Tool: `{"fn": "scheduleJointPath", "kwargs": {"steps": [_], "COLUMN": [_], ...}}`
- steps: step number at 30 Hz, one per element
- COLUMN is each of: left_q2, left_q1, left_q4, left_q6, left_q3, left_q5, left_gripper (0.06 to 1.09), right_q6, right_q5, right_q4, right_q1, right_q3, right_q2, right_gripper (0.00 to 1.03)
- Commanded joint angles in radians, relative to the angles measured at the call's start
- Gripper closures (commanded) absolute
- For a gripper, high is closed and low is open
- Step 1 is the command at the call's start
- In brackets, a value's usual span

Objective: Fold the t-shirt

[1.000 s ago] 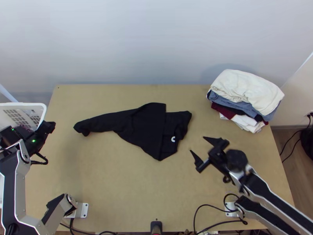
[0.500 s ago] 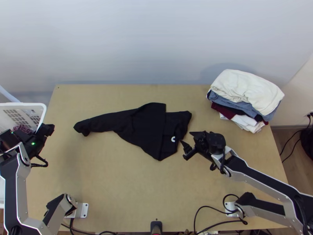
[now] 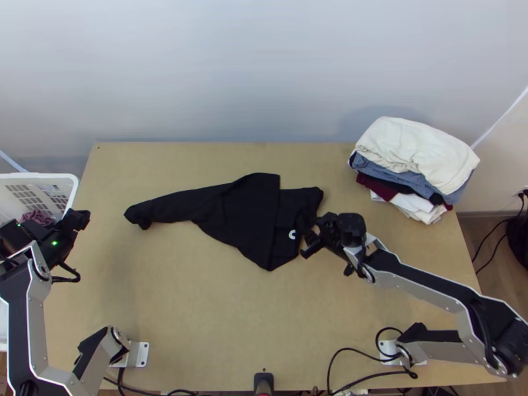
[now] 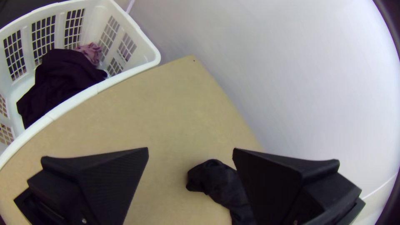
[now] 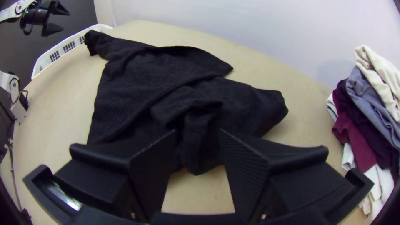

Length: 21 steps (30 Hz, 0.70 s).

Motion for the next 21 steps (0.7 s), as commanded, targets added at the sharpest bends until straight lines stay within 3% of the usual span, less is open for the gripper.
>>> {"fn": "scheduleJointPath", "kwargs": {"steps": [1, 14, 15, 16, 21], "left_q2": [-0.007, -0.008, -0.008, -0.007, -0.007], "left_q1": [0.007, 0.019, 0.018, 0.019, 0.01], "left_q4": [0.007, 0.005, 0.005, 0.005, -0.002], "left_q6": [-0.003, -0.002, -0.002, -0.002, 0.02], "left_q3": [-0.024, -0.022, -0.022, -0.022, -0.005], "left_q5": [0.016, 0.016, 0.016, 0.016, 0.016], "left_gripper": [0.1, 0.1, 0.1, 0.1, 0.1], "right_q6": [0.022, 0.037, 0.037, 0.037, 0.034], "right_q5": [-0.009, -0.033, -0.032, -0.032, -0.032], "right_q4": [0.02, 0.026, 0.026, 0.028, 0.049], "right_q1": [-0.015, -0.008, -0.005, -0.005, 0.005], "right_q3": [0.031, 0.082, 0.085, 0.087, 0.093], "right_q2": [0.039, 0.125, 0.128, 0.13, 0.134], "right_gripper": [0.56, 0.57, 0.69, 0.9, 0.97]}}
